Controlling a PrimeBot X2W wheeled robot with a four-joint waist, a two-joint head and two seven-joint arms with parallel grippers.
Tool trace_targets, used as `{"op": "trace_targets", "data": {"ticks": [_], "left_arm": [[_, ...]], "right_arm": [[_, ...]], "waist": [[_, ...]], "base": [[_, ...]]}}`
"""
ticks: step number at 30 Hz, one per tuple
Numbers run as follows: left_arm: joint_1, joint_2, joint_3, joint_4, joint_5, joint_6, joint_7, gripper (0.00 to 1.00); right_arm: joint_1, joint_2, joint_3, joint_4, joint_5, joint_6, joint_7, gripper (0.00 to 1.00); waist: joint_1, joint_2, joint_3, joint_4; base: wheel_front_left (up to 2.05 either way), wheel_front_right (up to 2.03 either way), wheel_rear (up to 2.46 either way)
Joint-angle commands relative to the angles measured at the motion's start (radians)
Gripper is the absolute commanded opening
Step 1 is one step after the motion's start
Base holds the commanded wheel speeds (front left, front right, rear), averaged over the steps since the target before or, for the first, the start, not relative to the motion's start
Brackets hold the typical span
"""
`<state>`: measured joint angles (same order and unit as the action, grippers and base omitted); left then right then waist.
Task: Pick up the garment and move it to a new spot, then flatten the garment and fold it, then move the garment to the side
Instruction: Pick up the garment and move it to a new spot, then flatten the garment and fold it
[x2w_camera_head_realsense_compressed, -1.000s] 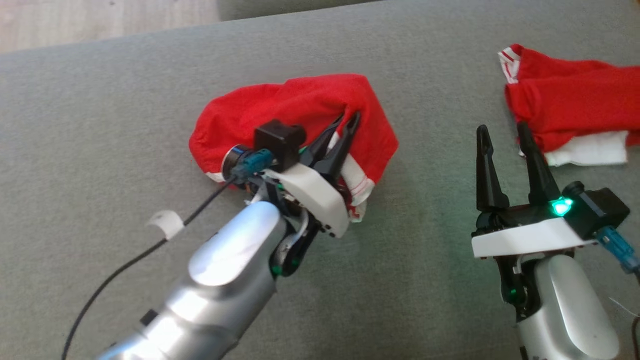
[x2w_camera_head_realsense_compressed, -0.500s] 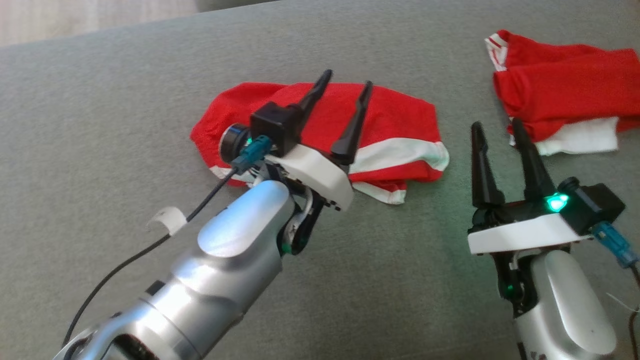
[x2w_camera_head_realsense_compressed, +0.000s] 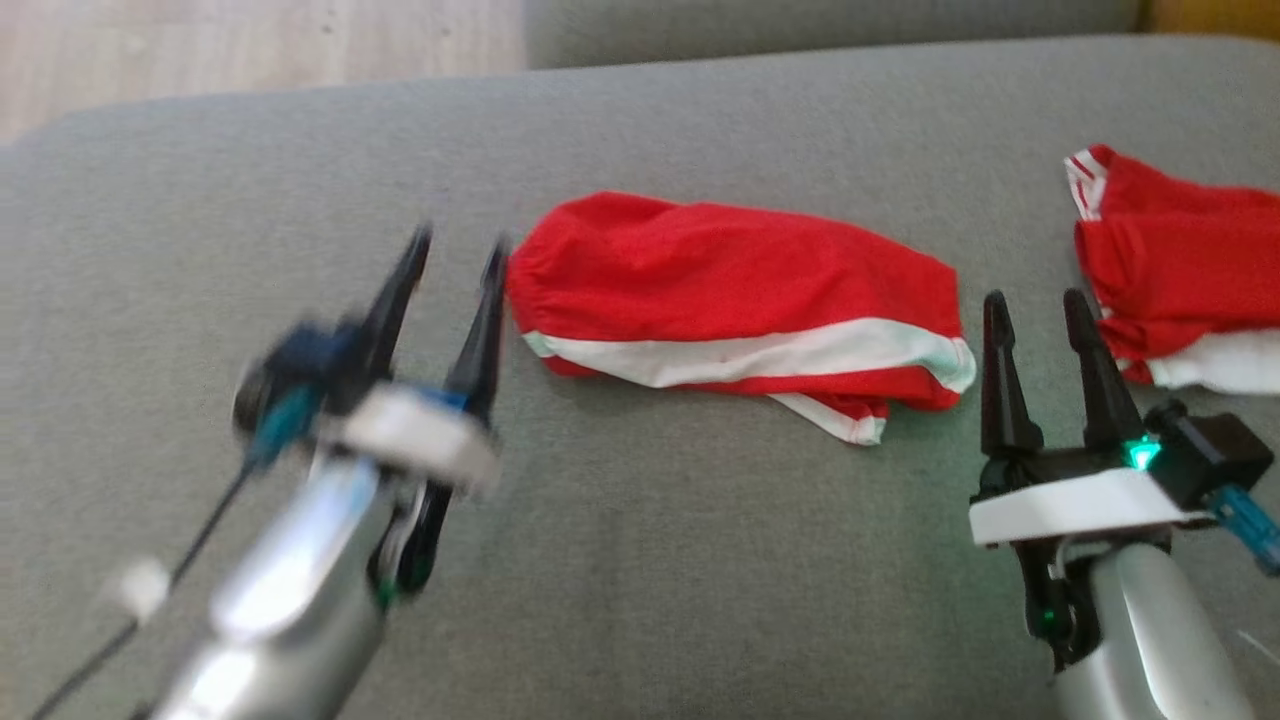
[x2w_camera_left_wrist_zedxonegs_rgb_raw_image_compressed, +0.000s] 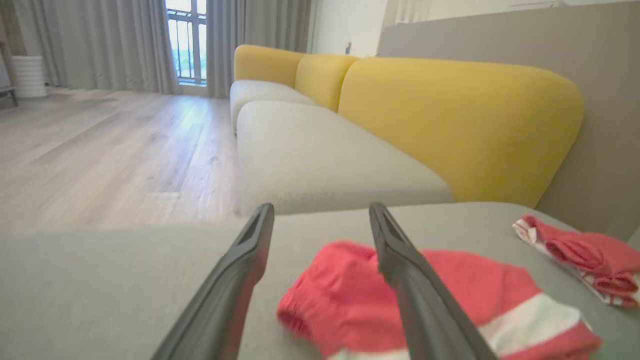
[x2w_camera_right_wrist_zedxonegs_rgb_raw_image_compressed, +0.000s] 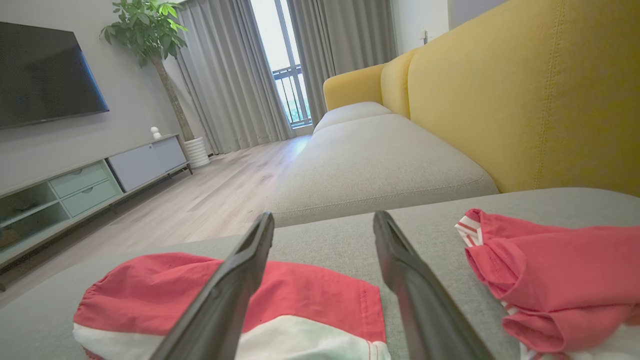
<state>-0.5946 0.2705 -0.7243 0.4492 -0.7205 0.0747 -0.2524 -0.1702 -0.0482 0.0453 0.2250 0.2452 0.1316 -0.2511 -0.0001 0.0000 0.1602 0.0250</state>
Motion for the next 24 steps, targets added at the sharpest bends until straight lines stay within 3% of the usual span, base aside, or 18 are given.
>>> {"op": "trace_targets", "data": {"ticks": [1, 7, 14, 24], "left_arm": [[0.021, 0.037, 0.051, -0.049, 0.010, 0.001, -0.009, 1.00], [0.216, 0.055, 0.150, -0.168, 0.019, -0.004, -0.009, 1.00], [0.356, -0.009, 0.263, -0.235, 0.082, -0.033, -0.009, 1.00], [0.386, -0.078, 0.354, -0.214, 0.169, -0.094, -0.009, 1.00]], "right_arm": [[-0.009, -0.002, 0.013, -0.022, -0.004, -0.001, -0.011, 1.00], [0.022, -0.002, -0.005, 0.002, 0.000, -0.001, -0.011, 1.00], [0.035, -0.002, -0.007, 0.011, 0.008, -0.001, -0.011, 1.00], [0.031, -0.002, -0.003, 0.011, 0.010, -0.001, -0.011, 1.00]], "waist": [[0.0001, 0.0000, -0.022, 0.024], [0.0001, 0.0000, -0.038, 0.040], [0.0001, 0.0000, -0.044, 0.029], [0.0001, 0.0000, -0.049, 0.010]], "base": [[0.00, 0.00, 0.00], [0.00, 0.00, 0.00], [0.00, 0.00, 0.00], [0.00, 0.00, 0.00]]}}
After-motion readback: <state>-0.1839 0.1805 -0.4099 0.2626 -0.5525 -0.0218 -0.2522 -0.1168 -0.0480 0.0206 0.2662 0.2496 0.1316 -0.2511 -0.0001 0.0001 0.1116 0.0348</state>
